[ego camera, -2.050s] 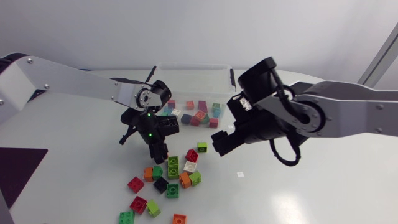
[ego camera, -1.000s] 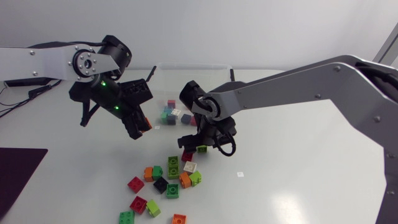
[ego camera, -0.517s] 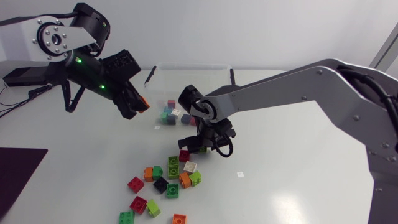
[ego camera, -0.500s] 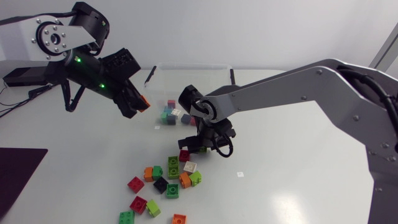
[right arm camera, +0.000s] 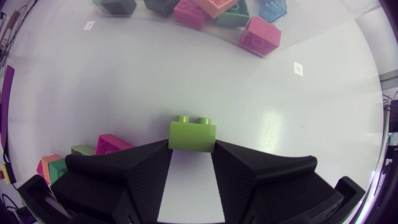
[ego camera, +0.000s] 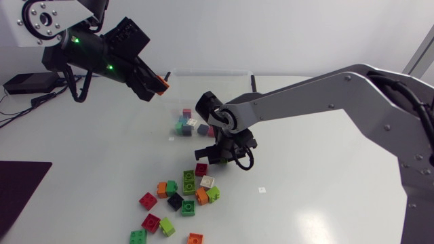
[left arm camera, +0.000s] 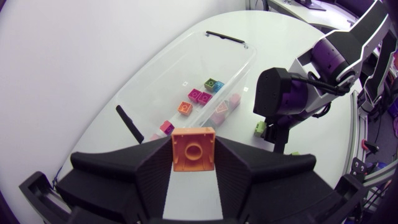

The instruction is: Place the duplo bricks in the container

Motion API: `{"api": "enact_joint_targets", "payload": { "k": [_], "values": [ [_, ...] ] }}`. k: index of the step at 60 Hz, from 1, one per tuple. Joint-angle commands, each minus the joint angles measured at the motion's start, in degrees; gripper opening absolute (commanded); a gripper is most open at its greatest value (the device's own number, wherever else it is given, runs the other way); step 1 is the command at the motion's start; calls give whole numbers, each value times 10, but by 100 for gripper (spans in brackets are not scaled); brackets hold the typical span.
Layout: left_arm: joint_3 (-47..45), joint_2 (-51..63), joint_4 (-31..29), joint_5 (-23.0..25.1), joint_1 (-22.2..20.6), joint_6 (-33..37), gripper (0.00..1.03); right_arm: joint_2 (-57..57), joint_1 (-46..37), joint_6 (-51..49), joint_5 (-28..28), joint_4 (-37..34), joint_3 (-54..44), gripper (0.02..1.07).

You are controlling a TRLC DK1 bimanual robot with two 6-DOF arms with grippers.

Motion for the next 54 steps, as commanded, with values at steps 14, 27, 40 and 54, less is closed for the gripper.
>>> {"api": "enact_joint_targets", "payload": {
  "k": [14,27,40,54],
  "values": [
    [8,-7,0,9,0,-13,22,17,-2,16,7,-3,14,69],
    [20,-7,5,9,-2,-22,22,26,-4,17,12,-2,27,69],
    [37,19,43,9,-7,-54,22,32,-3,19,22,2,27,52],
    [71,71,86,10,-14,-89,22,19,-4,8,24,28,-6,36]
  ]
}}
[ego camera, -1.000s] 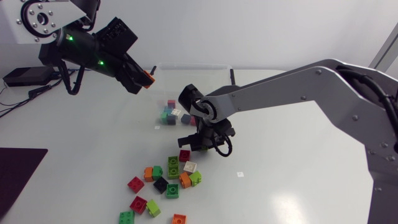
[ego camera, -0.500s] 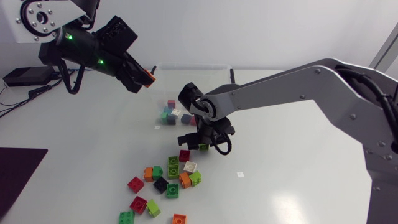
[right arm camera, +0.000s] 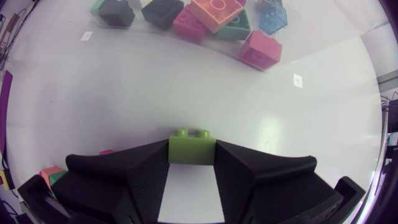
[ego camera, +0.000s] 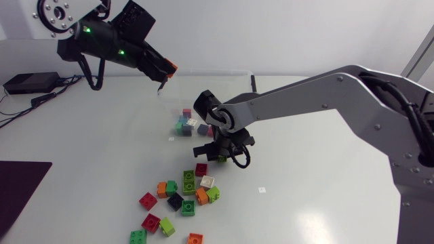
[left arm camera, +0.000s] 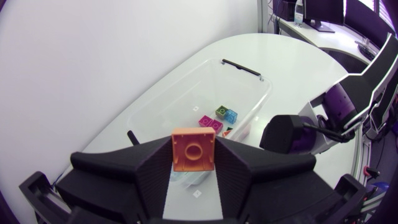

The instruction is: Place the duplo bricks in the container

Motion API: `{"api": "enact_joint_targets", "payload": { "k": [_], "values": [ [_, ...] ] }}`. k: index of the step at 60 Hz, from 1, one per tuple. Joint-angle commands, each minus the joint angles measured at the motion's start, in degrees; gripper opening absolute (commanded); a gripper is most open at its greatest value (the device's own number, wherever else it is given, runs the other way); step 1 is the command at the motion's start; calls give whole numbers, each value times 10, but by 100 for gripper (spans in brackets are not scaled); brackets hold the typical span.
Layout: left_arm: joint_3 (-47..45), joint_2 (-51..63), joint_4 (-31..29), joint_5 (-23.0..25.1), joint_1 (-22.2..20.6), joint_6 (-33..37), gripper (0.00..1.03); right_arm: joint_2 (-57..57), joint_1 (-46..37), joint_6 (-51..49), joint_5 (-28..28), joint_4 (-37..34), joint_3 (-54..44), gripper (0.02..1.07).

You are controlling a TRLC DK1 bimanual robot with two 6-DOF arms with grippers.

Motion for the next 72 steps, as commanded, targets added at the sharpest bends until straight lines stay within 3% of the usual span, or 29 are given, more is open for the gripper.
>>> {"api": "enact_joint_targets", "payload": {
  "k": [1,34,36,43,44,49,54,72],
  "values": [
    [27,32,14,4,-5,-25,22,4,-4,9,5,11,-23,36],
    [104,165,54,3,-10,-61,23,-171,-1,-28,7,12,-123,35],
    [111,176,55,2,-7,-63,26,-189,-1,-32,7,3,-123,35],
    [132,203,60,-11,4,-68,62,-235,-2,-46,6,-14,-116,35],
    [133,206,64,-18,5,-69,74,-243,-3,-49,6,-16,-113,35],
    [129,202,69,-23,11,-70,91,-260,-10,-60,6,-23,-99,35],
    [118,186,70,-23,17,-70,98,-268,-14,-70,4,-23,-87,35],
    [1,36,72,-23,44,-55,98,-271,-29,-93,3,-19,-14,35]
  ]
}}
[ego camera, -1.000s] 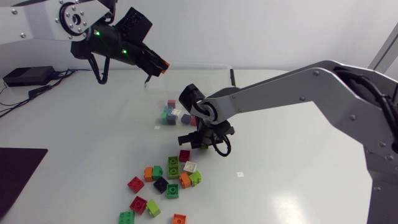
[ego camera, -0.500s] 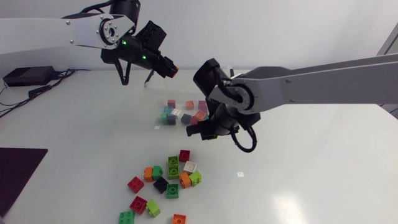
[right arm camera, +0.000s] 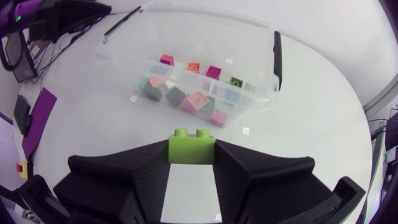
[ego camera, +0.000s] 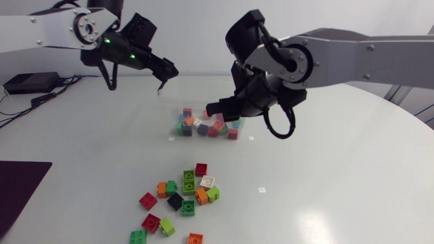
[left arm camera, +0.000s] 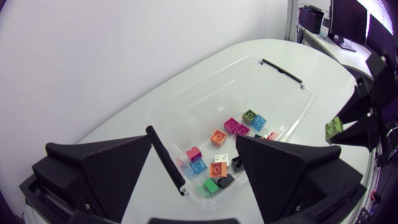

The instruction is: Place the duplo bricks in the container

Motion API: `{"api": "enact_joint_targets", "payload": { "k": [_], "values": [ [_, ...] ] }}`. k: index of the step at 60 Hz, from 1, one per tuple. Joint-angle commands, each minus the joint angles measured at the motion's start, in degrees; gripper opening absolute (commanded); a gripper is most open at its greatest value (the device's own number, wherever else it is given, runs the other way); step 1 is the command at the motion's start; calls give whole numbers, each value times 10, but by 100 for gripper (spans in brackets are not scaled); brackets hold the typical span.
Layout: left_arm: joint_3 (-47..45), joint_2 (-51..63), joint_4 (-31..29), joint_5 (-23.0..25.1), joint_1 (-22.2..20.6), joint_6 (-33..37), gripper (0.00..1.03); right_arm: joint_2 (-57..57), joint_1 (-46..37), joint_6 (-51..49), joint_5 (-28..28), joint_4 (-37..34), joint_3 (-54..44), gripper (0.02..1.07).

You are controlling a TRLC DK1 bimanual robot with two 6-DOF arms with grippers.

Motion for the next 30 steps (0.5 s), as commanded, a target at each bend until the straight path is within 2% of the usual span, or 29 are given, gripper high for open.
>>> {"api": "enact_joint_targets", "payload": {
  "k": [1,16,30],
  "values": [
    [-44,-64,4,-2,10,1,98,-8,-7,-14,1,-3,36,35],
    [-174,-178,-16,-3,34,71,98,30,-21,-30,-1,10,108,35],
    [-271,-238,-69,-3,37,151,98,93,-34,-44,-10,46,159,35]
  ]
}}
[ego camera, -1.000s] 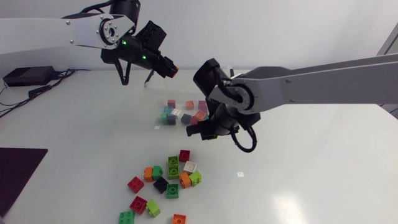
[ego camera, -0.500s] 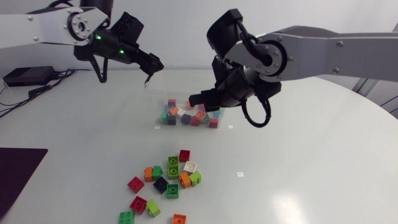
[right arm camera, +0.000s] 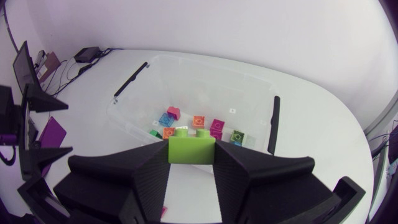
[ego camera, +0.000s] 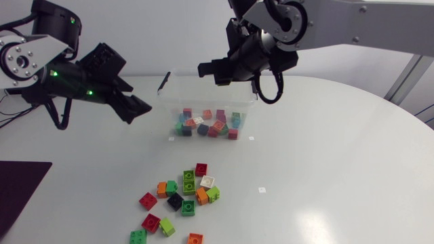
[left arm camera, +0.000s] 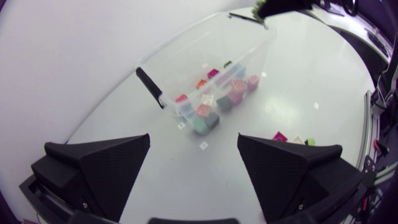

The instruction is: Place the duplo bricks in the container

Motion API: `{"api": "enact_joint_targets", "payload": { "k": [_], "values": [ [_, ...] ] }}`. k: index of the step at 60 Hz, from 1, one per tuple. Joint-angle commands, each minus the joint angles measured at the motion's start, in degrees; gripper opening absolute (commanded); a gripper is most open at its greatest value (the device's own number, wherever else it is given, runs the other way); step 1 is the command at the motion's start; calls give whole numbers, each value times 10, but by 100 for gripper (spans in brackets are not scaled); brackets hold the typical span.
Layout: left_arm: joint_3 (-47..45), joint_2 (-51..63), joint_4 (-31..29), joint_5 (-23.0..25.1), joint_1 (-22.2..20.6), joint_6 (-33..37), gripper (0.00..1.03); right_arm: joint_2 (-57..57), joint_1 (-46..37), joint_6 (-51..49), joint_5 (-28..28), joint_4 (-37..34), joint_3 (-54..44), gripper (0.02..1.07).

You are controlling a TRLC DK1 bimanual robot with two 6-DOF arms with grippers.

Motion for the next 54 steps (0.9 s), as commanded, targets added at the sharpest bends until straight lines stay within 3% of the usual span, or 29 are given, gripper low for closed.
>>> {"api": "enact_joint_targets", "payload": {
  "k": [1,20,27,30,35,39,45,54],
  "values": [
    [-31,-25,-17,0,6,40,98,38,-10,-11,-1,10,28,35],
    [-130,-43,-90,-1,-1,132,98,128,-31,-24,-1,39,93,36],
    [-135,-32,-121,-10,-9,134,98,150,-43,-29,-1,39,118,37],
    [-134,-25,-136,-11,-15,129,98,160,-47,-34,3,39,129,43],
    [-133,-8,-163,-20,-35,109,98,181,-55,-42,10,36,151,63],
    [-136,-2,-164,-36,-53,82,98,190,-57,-44,15,36,163,72],
    [-137,6,-168,-55,-78,47,98,197,-58,-45,21,26,177,95],
    [-133,28,-172,-92,-105,-15,98,177,-53,-44,25,17,166,101]
  ]
}}
